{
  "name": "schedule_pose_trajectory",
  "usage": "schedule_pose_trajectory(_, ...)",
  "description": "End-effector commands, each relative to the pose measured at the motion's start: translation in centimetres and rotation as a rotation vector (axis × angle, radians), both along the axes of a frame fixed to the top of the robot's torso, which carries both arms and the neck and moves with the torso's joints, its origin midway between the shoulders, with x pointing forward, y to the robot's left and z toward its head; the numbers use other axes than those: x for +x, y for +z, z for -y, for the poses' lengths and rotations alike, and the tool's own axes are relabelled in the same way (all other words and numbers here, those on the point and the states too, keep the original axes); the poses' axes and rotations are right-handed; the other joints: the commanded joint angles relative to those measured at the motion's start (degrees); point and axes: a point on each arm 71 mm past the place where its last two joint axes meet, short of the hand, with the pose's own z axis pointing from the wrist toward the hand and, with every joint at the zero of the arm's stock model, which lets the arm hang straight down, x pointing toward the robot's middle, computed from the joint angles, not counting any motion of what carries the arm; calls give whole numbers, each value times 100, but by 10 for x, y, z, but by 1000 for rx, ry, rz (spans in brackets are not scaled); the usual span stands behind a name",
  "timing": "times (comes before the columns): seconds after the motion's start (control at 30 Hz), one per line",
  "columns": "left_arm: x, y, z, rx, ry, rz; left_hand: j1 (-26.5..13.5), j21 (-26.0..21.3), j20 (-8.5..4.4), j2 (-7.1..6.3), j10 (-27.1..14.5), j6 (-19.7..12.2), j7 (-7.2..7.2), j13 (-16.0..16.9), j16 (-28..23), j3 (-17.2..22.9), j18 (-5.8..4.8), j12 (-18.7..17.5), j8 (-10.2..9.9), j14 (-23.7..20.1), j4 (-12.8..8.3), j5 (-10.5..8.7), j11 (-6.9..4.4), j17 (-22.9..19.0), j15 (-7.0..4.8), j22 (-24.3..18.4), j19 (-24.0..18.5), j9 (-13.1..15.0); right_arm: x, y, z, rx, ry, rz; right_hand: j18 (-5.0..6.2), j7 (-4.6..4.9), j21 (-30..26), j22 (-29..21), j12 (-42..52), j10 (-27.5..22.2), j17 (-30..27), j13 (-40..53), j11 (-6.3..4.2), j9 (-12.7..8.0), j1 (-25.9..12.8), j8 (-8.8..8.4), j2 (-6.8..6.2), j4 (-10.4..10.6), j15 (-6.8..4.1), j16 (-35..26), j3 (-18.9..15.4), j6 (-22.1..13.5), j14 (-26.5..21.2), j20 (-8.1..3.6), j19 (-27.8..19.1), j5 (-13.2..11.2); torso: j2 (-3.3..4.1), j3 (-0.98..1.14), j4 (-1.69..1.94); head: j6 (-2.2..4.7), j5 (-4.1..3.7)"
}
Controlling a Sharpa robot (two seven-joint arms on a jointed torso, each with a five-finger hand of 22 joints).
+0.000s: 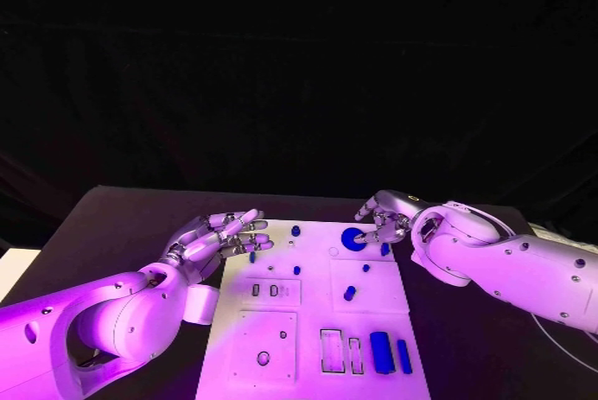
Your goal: Assemble the parts on the task board
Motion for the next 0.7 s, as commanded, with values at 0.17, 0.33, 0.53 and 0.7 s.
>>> schedule_pose_trajectory(0.17,0,1,2,-15,-21,4,29,-27,41,22,-9,-6,29,1,-37,4,64,-24,-25,-15,-38,-33,23,9,34,-7,10,-5,1,-10,0,-76,-22,-54,-62,36,58,51,313,93,376,353,19,15,113,44,30,85,35,59,16,56,389,37,5,44,1,-9,10,-18,-19)
schedule_pose_trajectory(0.33,0,1,2,-15,-22,4,29,-27,41,22,-9,-6,29,1,-37,4,64,-24,-25,-15,-38,-33,23,9,34,-7,10,-5,2,-14,-1,-76,-23,-59,-72,32,90,106,551,165,445,610,17,16,181,59,74,90,33,104,41,84,399,35,20,62,-1,-12,3,-22,-19)
schedule_pose_trajectory(0.53,0,1,3,-15,-23,4,29,-27,41,22,-9,-6,29,1,-37,4,64,-24,-25,-15,-38,-33,23,9,34,-7,10,-5,4,-17,-5,-73,-18,-62,-79,31,113,147,669,197,494,741,16,17,216,69,116,85,33,136,63,105,407,36,31,62,-4,-13,18,-36,-13)
schedule_pose_trajectory(0.7,1,1,3,-15,-22,4,29,-27,41,22,-9,-6,29,1,-37,4,64,-24,-25,-15,-38,-33,23,9,34,-7,10,-5,4,-18,-6,-71,-18,-61,-88,24,142,200,770,226,546,854,12,23,224,93,169,84,32,170,81,152,416,35,48,61,-3,-14,12,-49,-2)
